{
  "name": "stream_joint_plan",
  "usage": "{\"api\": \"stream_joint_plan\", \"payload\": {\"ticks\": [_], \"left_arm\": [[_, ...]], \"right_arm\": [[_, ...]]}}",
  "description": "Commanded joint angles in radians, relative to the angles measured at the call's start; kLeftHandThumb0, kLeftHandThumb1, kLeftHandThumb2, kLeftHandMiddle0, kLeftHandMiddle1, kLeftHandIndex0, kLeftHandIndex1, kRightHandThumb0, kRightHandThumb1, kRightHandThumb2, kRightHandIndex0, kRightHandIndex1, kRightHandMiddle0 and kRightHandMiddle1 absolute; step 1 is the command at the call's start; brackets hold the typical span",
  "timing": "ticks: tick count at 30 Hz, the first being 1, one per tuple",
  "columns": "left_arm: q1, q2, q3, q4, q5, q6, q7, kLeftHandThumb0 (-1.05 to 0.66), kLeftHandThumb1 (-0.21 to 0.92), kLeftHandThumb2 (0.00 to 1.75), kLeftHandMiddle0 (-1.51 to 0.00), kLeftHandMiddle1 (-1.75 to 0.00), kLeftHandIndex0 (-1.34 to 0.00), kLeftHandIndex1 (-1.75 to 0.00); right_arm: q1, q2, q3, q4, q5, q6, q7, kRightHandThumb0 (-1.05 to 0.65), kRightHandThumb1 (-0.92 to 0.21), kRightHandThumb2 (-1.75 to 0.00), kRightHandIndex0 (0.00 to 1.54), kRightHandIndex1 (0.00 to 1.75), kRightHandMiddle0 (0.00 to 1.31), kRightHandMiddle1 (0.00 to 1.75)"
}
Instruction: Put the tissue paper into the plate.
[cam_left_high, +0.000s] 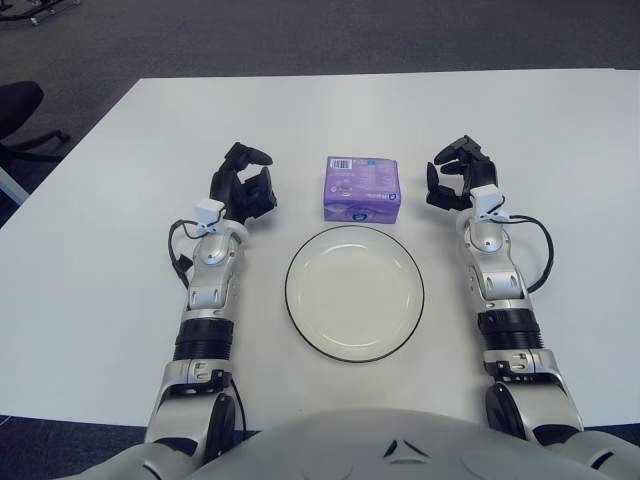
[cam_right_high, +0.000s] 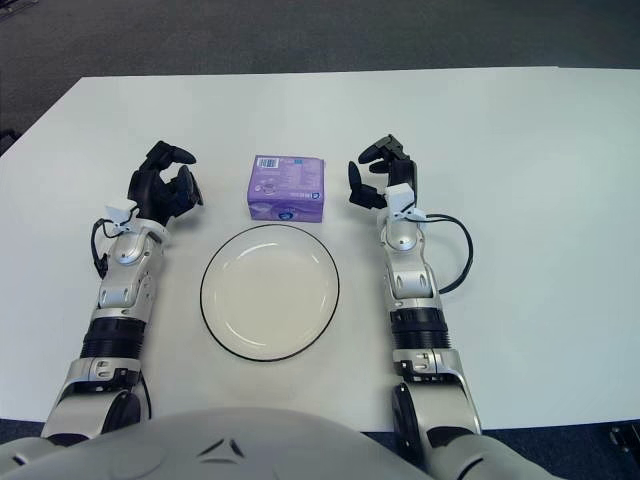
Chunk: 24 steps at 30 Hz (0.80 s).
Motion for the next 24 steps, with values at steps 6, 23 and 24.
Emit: {"api": "stream_joint_plan", "payload": {"ticks": [6, 23, 24], "left_arm": [[0.194, -0.038, -0.001, 0.150, 0.008, -0.007, 0.010, -0.41, 0.57, 1.00, -1.13, -1.75, -0.42, -1.75], [0.199, -0.035, -0.003, 0.138, 0.015, 0.000, 0.006, -0.41, 0.57, 1.00, -1.11, -1.75, -0.42, -1.75], [0.199, -0.036, -0.003, 0.139, 0.015, 0.000, 0.005, -0.41, 0.57, 1.00, -1.11, -1.75, -0.42, -1.75]], "right_arm": [[0.096, -0.052, 0.071, -0.051, -0.134, -0.110, -0.015, -0.02, -0.40, -1.16, 0.61, 1.54, 0.39, 1.75], [0.063, -0.140, 0.117, -0.160, -0.324, -0.232, 0.022, -0.01, -0.85, -0.59, 0.29, 1.58, 0.14, 1.75], [0.059, -0.142, 0.123, -0.167, -0.338, -0.242, 0.019, -0.01, -0.86, -0.59, 0.29, 1.58, 0.13, 1.75]]}}
